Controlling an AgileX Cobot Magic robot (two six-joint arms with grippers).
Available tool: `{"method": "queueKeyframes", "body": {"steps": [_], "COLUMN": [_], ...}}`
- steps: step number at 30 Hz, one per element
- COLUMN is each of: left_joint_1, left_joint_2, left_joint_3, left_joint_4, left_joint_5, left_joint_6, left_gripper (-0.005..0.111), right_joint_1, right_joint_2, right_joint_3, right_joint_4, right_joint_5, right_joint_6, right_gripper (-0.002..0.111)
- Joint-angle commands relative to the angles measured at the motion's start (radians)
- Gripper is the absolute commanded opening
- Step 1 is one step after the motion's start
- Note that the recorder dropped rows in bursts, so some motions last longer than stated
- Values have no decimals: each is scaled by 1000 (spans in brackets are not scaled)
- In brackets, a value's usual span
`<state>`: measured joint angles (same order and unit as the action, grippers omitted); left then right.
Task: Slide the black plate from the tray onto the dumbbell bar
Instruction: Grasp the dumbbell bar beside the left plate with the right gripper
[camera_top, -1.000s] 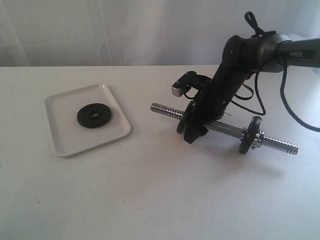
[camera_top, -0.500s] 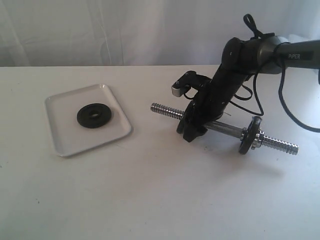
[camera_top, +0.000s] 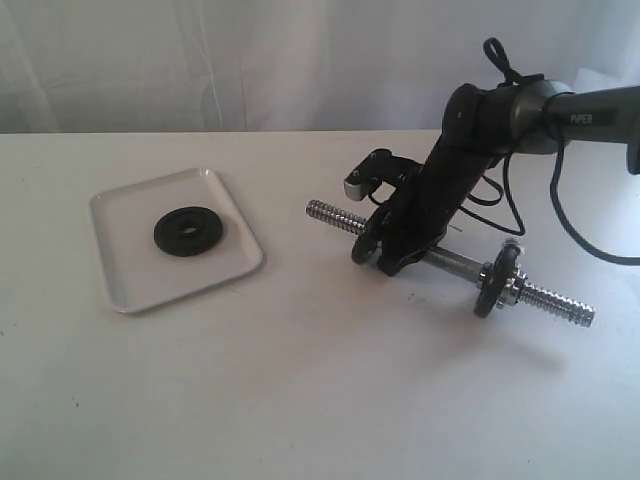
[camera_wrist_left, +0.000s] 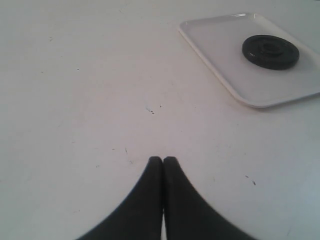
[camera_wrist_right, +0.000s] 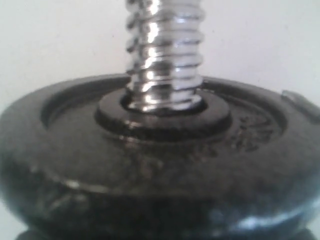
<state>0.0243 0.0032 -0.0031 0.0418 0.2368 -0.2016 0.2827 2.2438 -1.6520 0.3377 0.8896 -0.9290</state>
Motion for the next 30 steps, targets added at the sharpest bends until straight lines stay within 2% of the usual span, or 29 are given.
{"method": "queueKeyframes", "body": {"steps": [1, 13, 30], "left_joint_1": [4, 4, 4], "left_joint_2": [-3, -3, -3], "left_joint_3": [3, 3, 3], "left_joint_4": [-5, -5, -5], "left_joint_5": [-2, -2, -2], "left_joint_6": [1, 1, 1], "left_gripper": [0, 0, 0], "right_joint_1": [2, 17, 59], "right_joint_2": [-3, -25, -29], "right_joint_3": [2, 2, 2], "right_joint_4": [16, 96, 168], "right_joint_5": [10, -45, 84], "right_joint_6": [-12, -141, -365], "right_gripper": [0, 0, 0]}}
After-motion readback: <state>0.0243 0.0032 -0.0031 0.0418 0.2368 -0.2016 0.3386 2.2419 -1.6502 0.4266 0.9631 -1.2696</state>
